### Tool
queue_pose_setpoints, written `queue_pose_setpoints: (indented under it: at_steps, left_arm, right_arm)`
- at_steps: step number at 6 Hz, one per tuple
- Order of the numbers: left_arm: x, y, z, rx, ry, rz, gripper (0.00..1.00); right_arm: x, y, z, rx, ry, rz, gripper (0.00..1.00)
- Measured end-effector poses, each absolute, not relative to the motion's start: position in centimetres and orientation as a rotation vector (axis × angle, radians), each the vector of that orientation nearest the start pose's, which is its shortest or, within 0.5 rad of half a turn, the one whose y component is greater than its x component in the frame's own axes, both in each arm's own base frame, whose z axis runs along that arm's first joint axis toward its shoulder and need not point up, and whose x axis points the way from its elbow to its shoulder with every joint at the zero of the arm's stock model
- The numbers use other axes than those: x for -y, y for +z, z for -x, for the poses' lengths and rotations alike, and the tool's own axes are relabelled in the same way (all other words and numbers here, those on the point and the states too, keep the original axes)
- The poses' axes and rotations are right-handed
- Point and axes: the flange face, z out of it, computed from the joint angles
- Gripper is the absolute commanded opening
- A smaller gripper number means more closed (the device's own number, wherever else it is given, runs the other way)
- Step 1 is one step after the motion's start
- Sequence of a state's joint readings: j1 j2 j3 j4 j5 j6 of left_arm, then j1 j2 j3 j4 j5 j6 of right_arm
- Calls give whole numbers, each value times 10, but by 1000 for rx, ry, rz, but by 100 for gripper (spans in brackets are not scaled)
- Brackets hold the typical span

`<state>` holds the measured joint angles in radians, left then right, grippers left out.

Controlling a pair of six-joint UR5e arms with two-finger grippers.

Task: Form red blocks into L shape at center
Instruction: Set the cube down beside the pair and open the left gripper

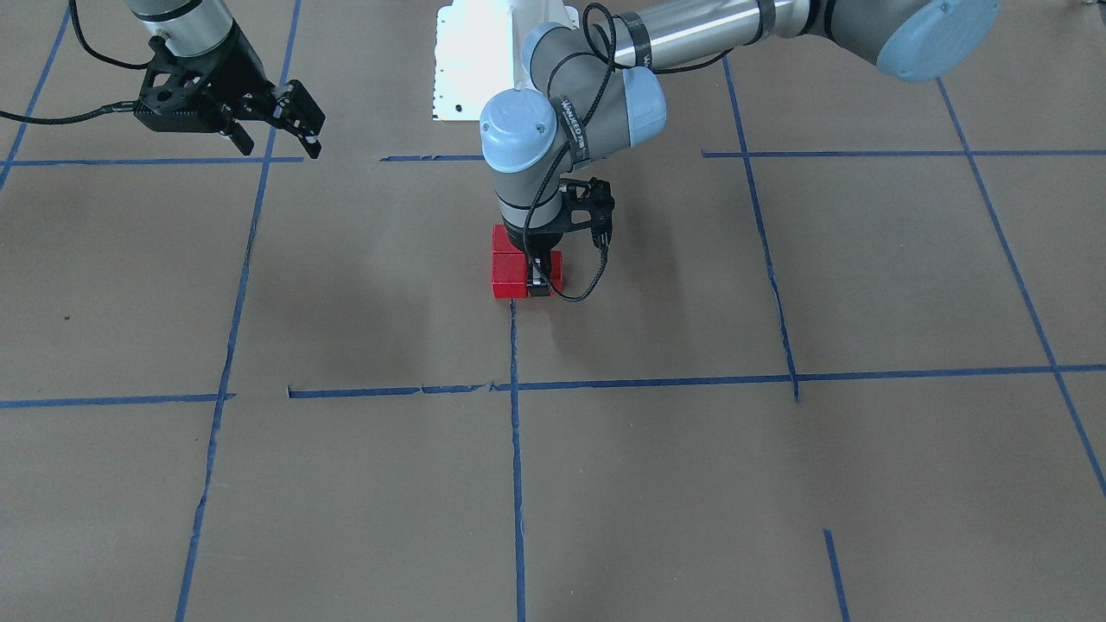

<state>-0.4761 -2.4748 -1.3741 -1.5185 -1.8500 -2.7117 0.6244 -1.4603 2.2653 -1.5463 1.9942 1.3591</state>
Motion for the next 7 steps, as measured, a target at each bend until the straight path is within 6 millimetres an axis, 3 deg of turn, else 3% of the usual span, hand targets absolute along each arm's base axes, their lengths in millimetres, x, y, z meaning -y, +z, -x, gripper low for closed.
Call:
queue_pose_setpoints:
  at_steps: [2,4,5,7]
  left_arm:
    - [449,184,-633,-584,-1450,511,100]
    - [460,172,-610,-600,-1461,530,100]
    - [460,158,-585,-615,-1437,531,100]
    - [436,152,-514,-681,-1272,473,100]
  right_arm:
    - [340,290,313,908,208,33,100]
    - [339,290,313,909,208,33,100]
    - [340,291,312,906,208,32,100]
    - [352,299,292,903,224,40,100]
